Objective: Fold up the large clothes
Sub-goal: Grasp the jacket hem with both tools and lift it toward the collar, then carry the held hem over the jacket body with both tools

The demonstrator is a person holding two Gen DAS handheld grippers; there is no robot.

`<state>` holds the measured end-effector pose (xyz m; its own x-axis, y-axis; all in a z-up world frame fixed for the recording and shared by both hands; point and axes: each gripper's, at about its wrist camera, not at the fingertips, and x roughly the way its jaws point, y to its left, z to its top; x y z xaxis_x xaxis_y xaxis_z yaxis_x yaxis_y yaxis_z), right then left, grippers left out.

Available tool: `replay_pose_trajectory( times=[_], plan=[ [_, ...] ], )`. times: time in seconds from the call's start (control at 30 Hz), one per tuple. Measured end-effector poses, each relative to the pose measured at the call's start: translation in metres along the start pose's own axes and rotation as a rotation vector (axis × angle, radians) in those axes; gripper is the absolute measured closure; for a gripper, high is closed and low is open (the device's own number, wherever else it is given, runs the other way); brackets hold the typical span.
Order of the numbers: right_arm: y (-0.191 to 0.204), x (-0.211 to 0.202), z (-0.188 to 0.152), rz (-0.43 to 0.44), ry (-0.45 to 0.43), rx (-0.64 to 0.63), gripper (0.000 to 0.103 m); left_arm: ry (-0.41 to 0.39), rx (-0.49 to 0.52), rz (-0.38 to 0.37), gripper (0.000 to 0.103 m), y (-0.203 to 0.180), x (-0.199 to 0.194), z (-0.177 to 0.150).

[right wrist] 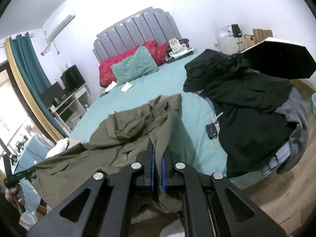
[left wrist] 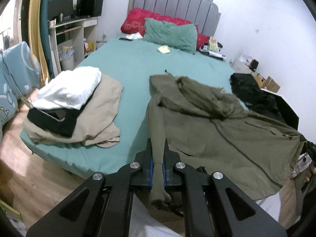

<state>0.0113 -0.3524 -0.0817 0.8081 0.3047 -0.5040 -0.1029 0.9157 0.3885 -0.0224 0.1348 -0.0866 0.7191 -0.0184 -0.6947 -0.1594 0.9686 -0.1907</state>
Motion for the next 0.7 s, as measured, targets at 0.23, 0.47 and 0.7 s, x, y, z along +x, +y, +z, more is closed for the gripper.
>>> replay_pose_trajectory(
  times=[0.23, 0.47, 0.7],
  plan=[
    [-0.007, -0.045, 0.013, 0.011, -0.061, -0.005, 0.098, -0.074, 0.002, -0.017, 0.096, -0.006, -0.051, 0.017],
    [-0.008, -0.058, 0.041, 0.038, -0.130, 0.021, 0.098, -0.120, 0.021, -0.024, 0.096, -0.018, -0.060, 0.051],
    [-0.020, -0.016, 0.072, 0.044, -0.153, 0.073, 0.098, -0.133, -0.013, -0.013, 0.096, -0.018, -0.013, 0.097]
  ],
)
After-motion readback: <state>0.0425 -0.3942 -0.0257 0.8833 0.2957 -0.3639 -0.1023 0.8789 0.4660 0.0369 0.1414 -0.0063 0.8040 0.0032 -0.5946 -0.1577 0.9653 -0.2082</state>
